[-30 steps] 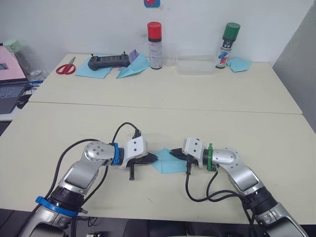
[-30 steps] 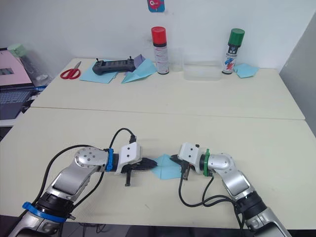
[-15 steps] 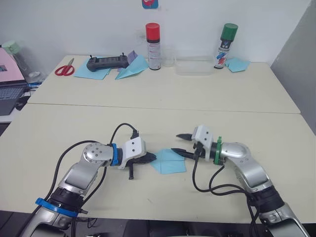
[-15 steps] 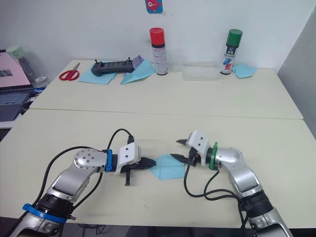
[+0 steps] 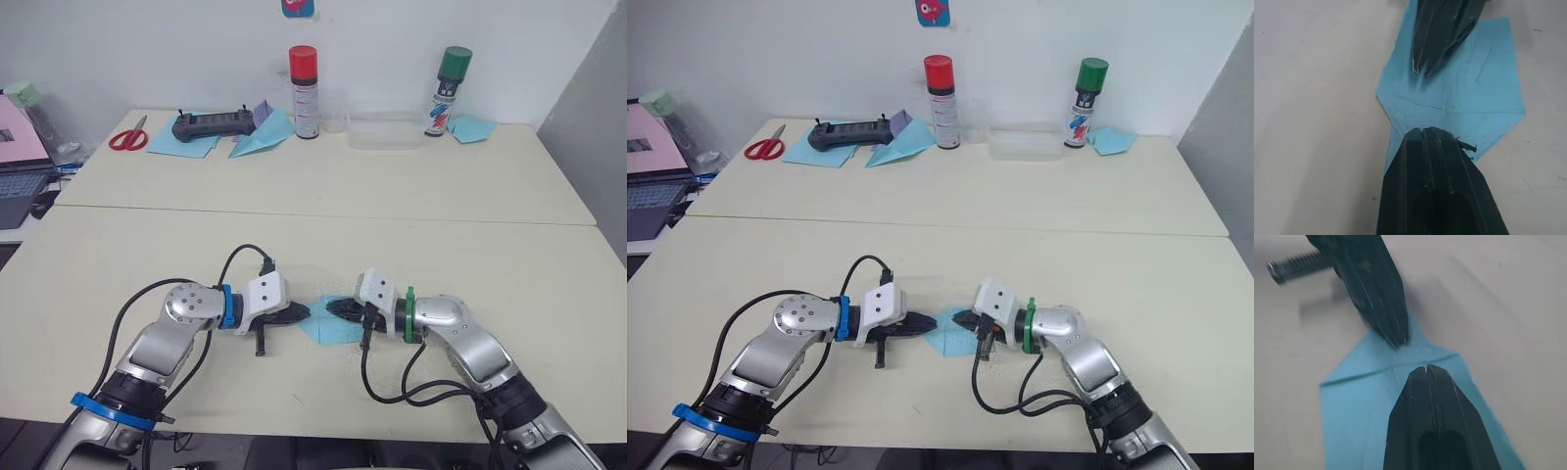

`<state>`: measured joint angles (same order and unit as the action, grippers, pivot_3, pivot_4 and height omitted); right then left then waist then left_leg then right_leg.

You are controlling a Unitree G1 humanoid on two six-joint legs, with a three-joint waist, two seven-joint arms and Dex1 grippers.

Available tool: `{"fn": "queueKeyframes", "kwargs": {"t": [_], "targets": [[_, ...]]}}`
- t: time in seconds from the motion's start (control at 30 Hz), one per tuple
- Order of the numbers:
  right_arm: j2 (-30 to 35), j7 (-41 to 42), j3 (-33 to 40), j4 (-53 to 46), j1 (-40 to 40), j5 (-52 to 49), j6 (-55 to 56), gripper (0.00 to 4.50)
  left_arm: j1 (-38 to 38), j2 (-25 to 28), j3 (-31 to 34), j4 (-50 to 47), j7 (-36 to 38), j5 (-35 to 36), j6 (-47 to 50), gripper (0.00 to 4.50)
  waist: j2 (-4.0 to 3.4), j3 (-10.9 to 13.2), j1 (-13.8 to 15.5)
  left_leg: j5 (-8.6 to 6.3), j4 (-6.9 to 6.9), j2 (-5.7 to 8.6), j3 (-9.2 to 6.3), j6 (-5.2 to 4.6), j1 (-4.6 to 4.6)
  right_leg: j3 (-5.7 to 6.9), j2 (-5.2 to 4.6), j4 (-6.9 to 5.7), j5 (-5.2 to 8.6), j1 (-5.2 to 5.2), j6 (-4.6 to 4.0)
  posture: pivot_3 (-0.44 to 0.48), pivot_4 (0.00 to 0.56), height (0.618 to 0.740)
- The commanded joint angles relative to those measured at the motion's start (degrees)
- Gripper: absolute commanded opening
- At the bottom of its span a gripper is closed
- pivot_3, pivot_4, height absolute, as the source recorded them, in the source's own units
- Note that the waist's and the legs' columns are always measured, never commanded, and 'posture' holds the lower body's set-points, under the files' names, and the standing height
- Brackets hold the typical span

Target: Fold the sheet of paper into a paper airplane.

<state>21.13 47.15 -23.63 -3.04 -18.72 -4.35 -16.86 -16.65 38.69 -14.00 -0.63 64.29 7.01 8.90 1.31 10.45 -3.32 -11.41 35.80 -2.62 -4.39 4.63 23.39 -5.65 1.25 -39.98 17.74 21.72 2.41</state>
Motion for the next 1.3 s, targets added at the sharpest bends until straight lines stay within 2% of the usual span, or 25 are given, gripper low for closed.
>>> {"fn": "queueKeyframes", "kwargs": {"t": [0.03, 0.17, 0.3, 0.37, 0.47, 0.6, 0.77, 0.97, 1.13, 1.3], "targets": [[1.9, -0.1, 0.0, -0.8, 1.4, 1.8, -0.3, 0.02, 1.5, 0.9, -1.6, 2.1, 0.3, -2.0, 1.0, 0.00, 0.00, 0.0, 0.0, 0.00, -0.01, 0.00, 0.00, 0.00, -0.02, 0.00, 0.00, 0.00, 0.00, -0.01, 0.00, 0.000, 0.150, 0.740], [6.7, 0.8, 1.8, -2.8, 4.8, 2.2, -0.4, 0.02, 1.5, 0.7, -1.8, 2.1, 0.1, -1.9, 1.0, 0.00, 0.00, -0.1, 0.0, -0.01, -0.01, 0.01, 0.00, 0.00, -0.04, 0.01, -0.01, 0.07, 0.01, -0.09, 0.00, 0.000, 0.150, 0.740], [12.7, 1.1, 6.8, -5.9, 10.6, 0.5, -0.9, 0.02, 1.4, 0.5, -1.8, 2.6, 0.1, -1.8, 0.7, 0.00, 0.04, -0.2, 0.1, -0.01, -0.07, 0.03, 0.00, 0.01, -0.29, 0.01, -0.06, 0.17, 0.04, -0.37, -0.03, 0.000, 0.150, 0.740], [14.1, 1.3, 8.8, -7.1, 12.6, -0.7, -0.6, 0.02, 1.3, 0.3, -1.9, 3.0, 0.2, -1.8, 0.5, 0.00, 0.06, -0.2, 0.1, -0.02, -0.11, 0.03, 0.03, 0.01, -0.48, -0.03, -0.09, 0.23, 0.21, -0.53, -0.33, 0.000, 0.150, 0.740], [14.0, 1.6, 12.6, -10.2, 14.6, -4.7, -0.1, 0.02, 1.0, 0.1, -2.0, 3.5, 0.4, -1.8, 0.2, 0.00, 0.08, -0.2, 0.1, -0.02, -0.11, 0.03, 0.05, 0.01, -0.48, -0.05, -0.11, 0.23, 0.24, -0.54, -0.39, 0.000, 0.150, 0.740], [10.4, 2.7, 14.7, -14.6, 13.5, -10.9, 2.4, 0.02, 0.5, -0.3, -2.1, 4.2, 0.7, -1.7, -0.3, 0.00, 0.06, -0.2, 0.1, -0.02, -0.11, 0.05, 0.12, 0.01, -0.47, -0.10, -0.15, 0.26, 0.23, -0.52, -0.37, 0.000, 0.150, 0.740], [7.1, 2.8, 11.1, -14.5, 10.6, -9.7, 3.7, 0.02, -0.2, -0.6, -2.3, 4.9, 1.0, -1.8, -0.7, 0.00, 0.05, -0.2, 0.1, -0.02, -0.11, 0.06, 0.12, 0.01, -0.46, -0.10, -0.15, 0.26, 0.22, -0.51, -0.35, 0.000, 0.150, 0.740], [4.1, -2.2, 3.1, -3.0, 5.0, 1.6, 3.1, 0.02, -0.9, -1.4, -2.3, 4.1, 0.9, -1.8, -0.4, 0.00, 0.04, -0.1, 0.3, -0.01, -0.20, 0.07, 0.13, 0.01, -0.45, -0.09, -0.17, 0.40, 0.21, -0.49, -0.33, 0.000, 0.150, 0.740], [4.8, -1.3, 2.7, -0.2, 4.5, 2.8, 3.8, 0.02, -0.9, -1.8, -0.6, -0.8, 0.9, 1.3, 2.6, 0.00, 0.05, -0.1, 0.5, -0.01, -0.24, 0.10, 0.15, 0.01, -0.41, -0.09, -0.21, 0.53, 0.15, -0.51, -0.24, 0.000, 0.150, 0.740], [5.1, -0.5, 2.8, -1.0, 4.9, 2.2, 3.4, 0.02, -2.7, -5.4, -0.2, -4.0, -0.9, 4.0, 6.0, 0.00, 0.08, -0.1, 0.5, -0.01, -0.36, 0.10, 0.14, 0.01, -0.37, -0.07, -0.22, 0.62, 0.05, -0.48, -0.04, 0.000, 0.150, 0.740]]}}
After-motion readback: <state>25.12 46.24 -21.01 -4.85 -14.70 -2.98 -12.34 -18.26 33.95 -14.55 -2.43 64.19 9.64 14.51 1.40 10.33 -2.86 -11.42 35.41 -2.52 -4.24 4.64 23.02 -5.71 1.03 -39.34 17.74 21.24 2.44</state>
